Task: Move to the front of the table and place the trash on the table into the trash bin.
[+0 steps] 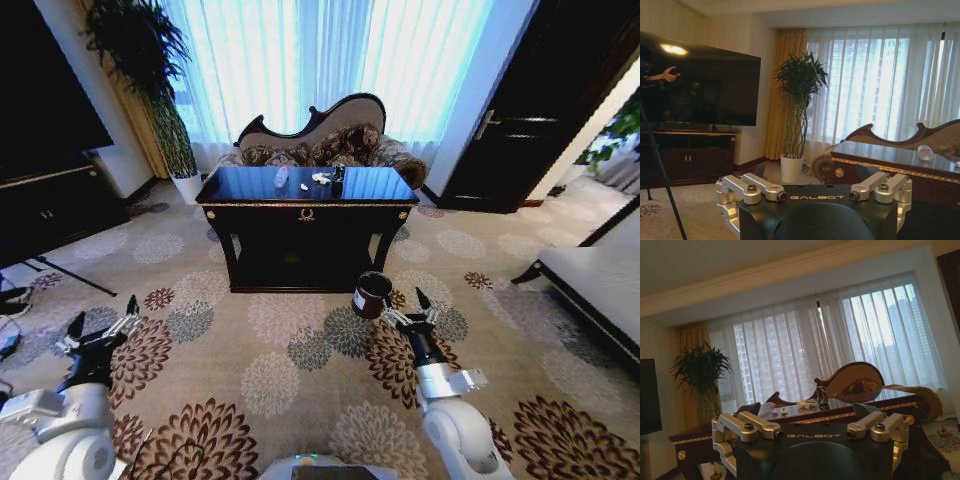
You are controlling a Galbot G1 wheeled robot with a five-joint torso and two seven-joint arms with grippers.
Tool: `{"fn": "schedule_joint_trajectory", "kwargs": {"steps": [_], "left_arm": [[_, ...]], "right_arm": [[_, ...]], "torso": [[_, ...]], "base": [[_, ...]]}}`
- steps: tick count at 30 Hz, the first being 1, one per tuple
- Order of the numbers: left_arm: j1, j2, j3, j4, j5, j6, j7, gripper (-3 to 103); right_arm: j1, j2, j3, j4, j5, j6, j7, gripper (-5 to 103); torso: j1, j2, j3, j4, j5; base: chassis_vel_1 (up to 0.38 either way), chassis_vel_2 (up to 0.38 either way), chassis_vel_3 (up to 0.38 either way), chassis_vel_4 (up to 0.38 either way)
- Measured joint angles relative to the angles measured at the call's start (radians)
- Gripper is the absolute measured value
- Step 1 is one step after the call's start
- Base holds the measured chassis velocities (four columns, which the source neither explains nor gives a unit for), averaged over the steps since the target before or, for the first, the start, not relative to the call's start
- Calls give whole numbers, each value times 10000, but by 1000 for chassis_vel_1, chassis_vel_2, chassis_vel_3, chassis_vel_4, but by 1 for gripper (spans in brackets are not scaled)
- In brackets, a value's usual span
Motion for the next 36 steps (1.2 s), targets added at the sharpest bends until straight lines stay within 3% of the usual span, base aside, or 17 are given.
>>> {"fn": "schedule_joint_trajectory", "kwargs": {"steps": [22,36], "left_arm": [[-87,246,-376,-455,-22,127,73,100],[-51,262,-444,-581,-159,119,143,100]], "right_arm": [[-45,-12,342,593,447,-232,-355,100],[-28,60,825,770,532,-221,-238,100]], "torso": [[-2,1,-1,-1,0],[2,0,0,0,-1]], "base": [[-5,3,4,-5],[-145,140,148,-146]]}}
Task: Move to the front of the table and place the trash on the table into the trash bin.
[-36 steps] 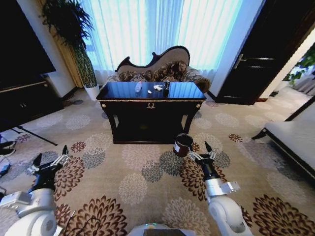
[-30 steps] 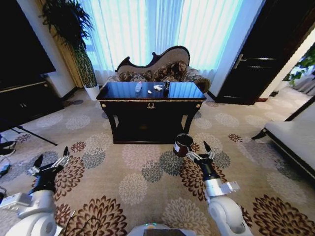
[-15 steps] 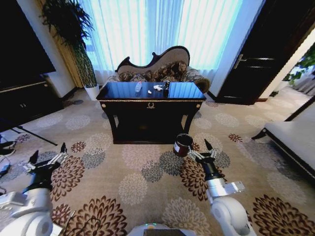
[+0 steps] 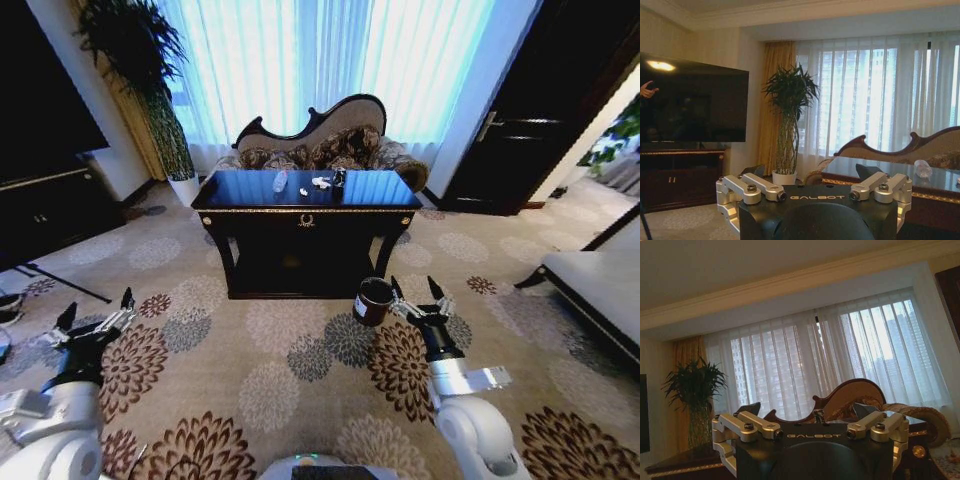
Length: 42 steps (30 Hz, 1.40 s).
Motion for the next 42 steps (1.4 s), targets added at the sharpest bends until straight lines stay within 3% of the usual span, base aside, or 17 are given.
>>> {"fn": "schedule_joint_trajectory", "kwargs": {"steps": [16,26,42], "left_arm": [[2,169,-335,-214,-322,269,-288,100],[-196,123,-146,-289,-379,340,-311,100],[-212,267,-342,-265,-437,313,-308,100]], "right_arm": [[-24,127,24,245,262,-16,180,100],[47,-35,534,-167,296,-41,205,100],[161,54,309,-252,251,12,256,100]], "torso": [[-5,2,-2,0,-1],[-1,0,-1,-2,0],[0,1,1,1,0]], "base": [[-167,167,160,-166],[-289,299,299,-297],[-325,326,331,-326]]}}
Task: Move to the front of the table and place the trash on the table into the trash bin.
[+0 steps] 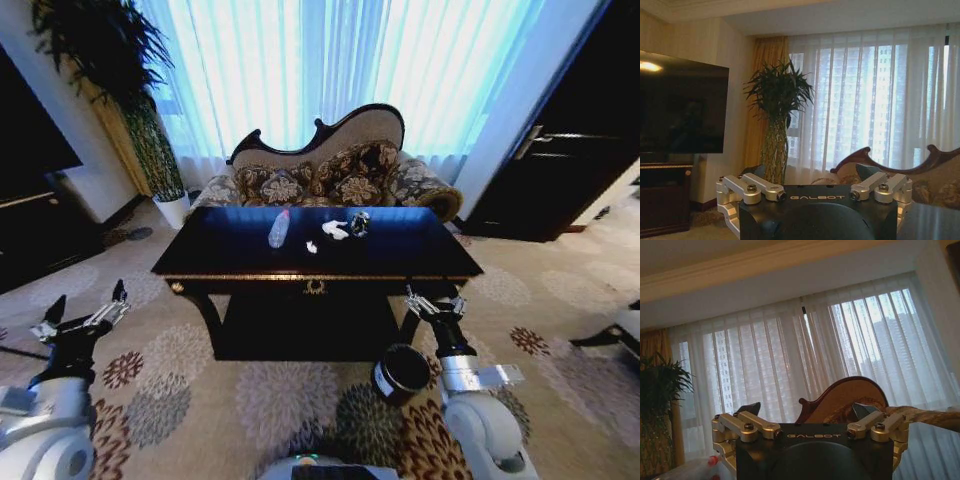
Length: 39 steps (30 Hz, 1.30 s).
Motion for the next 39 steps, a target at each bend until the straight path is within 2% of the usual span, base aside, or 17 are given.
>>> {"fn": "schedule_joint_trajectory", "kwargs": {"steps": [8,30,35,38,39], "left_arm": [[30,-83,42,6,0,-66,-29,100],[69,-80,135,6,-249,-86,0,100],[28,-77,473,133,-145,-118,-169,100],[-74,-33,723,166,-199,-117,-400,100],[-249,106,877,192,-370,-64,-669,100]], "right_arm": [[-25,80,-169,122,-123,52,6,100],[-187,226,-225,392,-161,157,48,100],[-245,270,-306,387,-216,331,-79,100],[-253,313,-375,441,-351,428,-172,100],[-253,328,-448,499,-401,445,-185,100]], "torso": [[16,-7,4,-1,2],[6,-4,2,-1,2],[-6,1,-2,-1,1],[-5,1,-2,1,-1],[-4,0,-1,0,1]], "base": [[-263,277,259,-249],[0,-8,-16,11],[0,0,0,0],[0,0,0,0],[0,0,0,0]]}}
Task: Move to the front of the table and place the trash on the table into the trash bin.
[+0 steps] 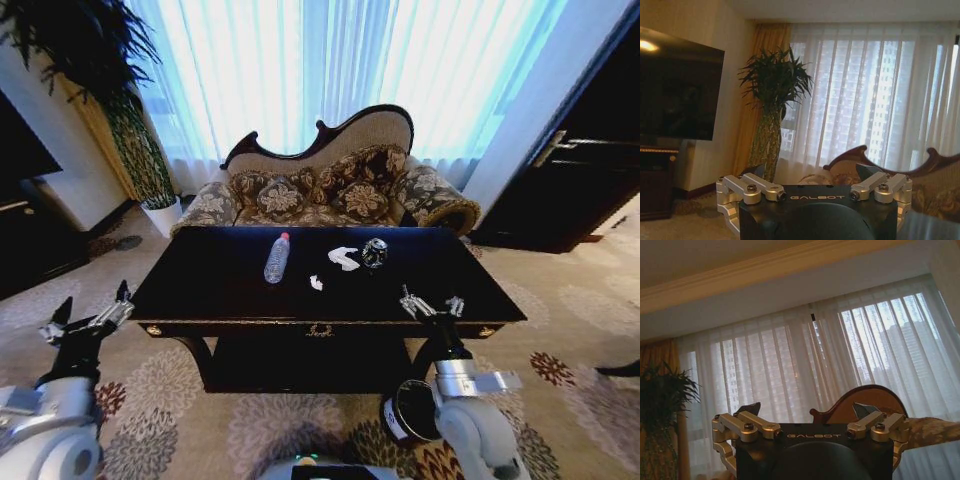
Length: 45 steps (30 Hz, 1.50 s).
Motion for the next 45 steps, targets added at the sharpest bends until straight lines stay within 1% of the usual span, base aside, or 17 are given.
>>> {"fn": "schedule_joint_trajectory", "kwargs": {"steps": [1,3,4,7,8,12,13,16,18,19,22,25,29,30,33,41,45], "left_arm": [[-247,250,160,56,-266,93,-360,100],[-401,444,239,112,-456,139,-567,100],[-679,884,307,227,-923,203,-878,100],[-1014,1527,397,485,-1921,319,-1017,100],[-1014,1527,397,485,-1921,319,-1017,100],[-2089,2795,1531,1489,-2404,540,-1004,100],[-2089,2795,1531,1489,-2404,540,-1004,100],[-2948,3703,2555,2411,-2444,609,-849,100],[-3517,4103,3119,2933,-2129,541,-830,100],[-3517,4103,3119,2933,-2129,541,-830,100],[-4561,4580,4254,3511,-1662,343,-770,100],[-5034,4748,4770,3523,-1652,352,-766,100],[-6080,5060,5973,3345,-1812,884,-1400,100],[-6080,5060,5973,3345,-1812,884,-1400,100],[-6593,5334,6888,3397,-1894,1106,-1491,100],[-7443,4932,8293,4361,-1453,1181,-1457,100],[-7608,4840,8633,4506,-1438,1150,-1408,100]], "right_arm": [[1,2,-65,53,-11,0,7,100],[11,-1,-130,88,-22,0,14,100],[64,-23,-287,119,-58,-2,40,100],[210,-105,-697,128,-110,-74,68,100],[210,-105,-697,128,-110,-74,68,100],[174,-142,-818,85,-141,-29,66,100],[174,-142,-818,85,-141,-29,66,100],[178,-196,-819,24,-199,-2,56,100],[171,-209,-848,-26,-292,41,28,100],[171,-209,-848,-26,-292,41,28,100],[184,-165,-925,-118,-483,71,-28,100],[208,-118,-970,-155,-571,71,-36,100],[221,-49,-1065,-270,-798,66,-41,100],[221,-49,-1065,-270,-798,66,-41,100],[210,-50,-1061,-360,-866,65,-47,100],[102,-49,-989,-427,-951,80,-72,100],[72,-38,-995,-424,-1023,80,-84,100]], "torso": [[1,-1,0,1,-2],[2,-1,0,-2,-2],[2,0,0,-7,0],[1,0,0,6,-1],[1,0,0,6,-1],[1,0,0,-6,-3],[1,0,0,-6,-3],[3,-1,2,-3,-1],[3,-1,2,0,-1],[3,-1,2,0,-1],[2,-1,2,-1,-5],[3,-1,2,-2,0],[3,-1,1,-3,2],[3,-1,1,-3,2],[3,-1,0,-2,3],[3,-1,1,-2,0],[3,-1,0,-3,0]], "base": [[0,0,0,0],[0,0,0,0],[0,0,0,0],[0,0,0,0],[0,0,0,0],[0,0,0,0],[0,0,0,0],[0,0,0,0],[0,0,0,0],[0,0,0,0],[0,0,0,0],[0,0,0,0],[0,0,0,0],[0,0,0,0],[0,0,0,0],[0,0,0,0],[0,0,0,0]]}}
